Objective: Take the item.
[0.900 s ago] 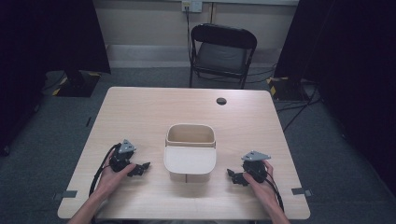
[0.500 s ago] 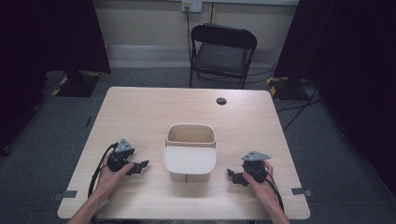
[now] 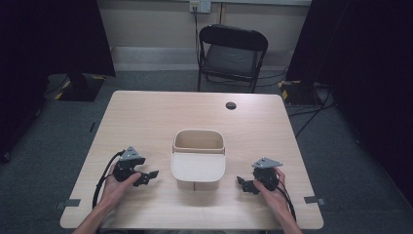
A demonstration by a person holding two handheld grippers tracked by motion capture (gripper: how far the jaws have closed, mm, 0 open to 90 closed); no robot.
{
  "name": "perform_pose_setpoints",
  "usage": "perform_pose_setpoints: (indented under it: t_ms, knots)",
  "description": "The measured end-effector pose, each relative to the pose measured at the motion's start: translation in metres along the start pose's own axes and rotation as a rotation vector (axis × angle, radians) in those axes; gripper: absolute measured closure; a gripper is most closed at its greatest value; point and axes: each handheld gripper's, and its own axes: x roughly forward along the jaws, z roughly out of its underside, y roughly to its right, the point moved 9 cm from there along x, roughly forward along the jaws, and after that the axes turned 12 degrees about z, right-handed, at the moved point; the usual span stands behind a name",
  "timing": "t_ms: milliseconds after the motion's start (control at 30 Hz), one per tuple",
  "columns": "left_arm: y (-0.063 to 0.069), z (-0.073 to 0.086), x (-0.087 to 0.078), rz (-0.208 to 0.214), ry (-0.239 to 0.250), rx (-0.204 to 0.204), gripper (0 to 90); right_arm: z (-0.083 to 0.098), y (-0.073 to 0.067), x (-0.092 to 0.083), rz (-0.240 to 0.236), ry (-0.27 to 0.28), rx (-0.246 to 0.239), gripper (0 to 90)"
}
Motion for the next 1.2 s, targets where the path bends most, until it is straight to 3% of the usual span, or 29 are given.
perform_pose_setpoints:
  t_ms: [400, 533, 800, 1200]
  knots:
    - [0.022, -0.012, -0.003, 0.049, 0.046, 0.026, 20.6, 0.0, 0.0, 0.0, 0.0, 0.0, 0.0, 11.4]
    - [0.031, -0.016, -0.001, 0.084, 0.066, 0.043, 20.6, 0.0, 0.0, 0.0, 0.0, 0.0, 0.0, 11.4]
    - [0.042, -0.021, -0.004, 0.093, 0.084, 0.061, 20.9, 0.0, 0.0, 0.0, 0.0, 0.0, 0.0, 11.4]
    - [0.065, -0.029, -0.002, 0.17, 0.123, 0.087, 21.3, 0.0, 0.0, 0.0, 0.0, 0.0, 0.0, 11.4]
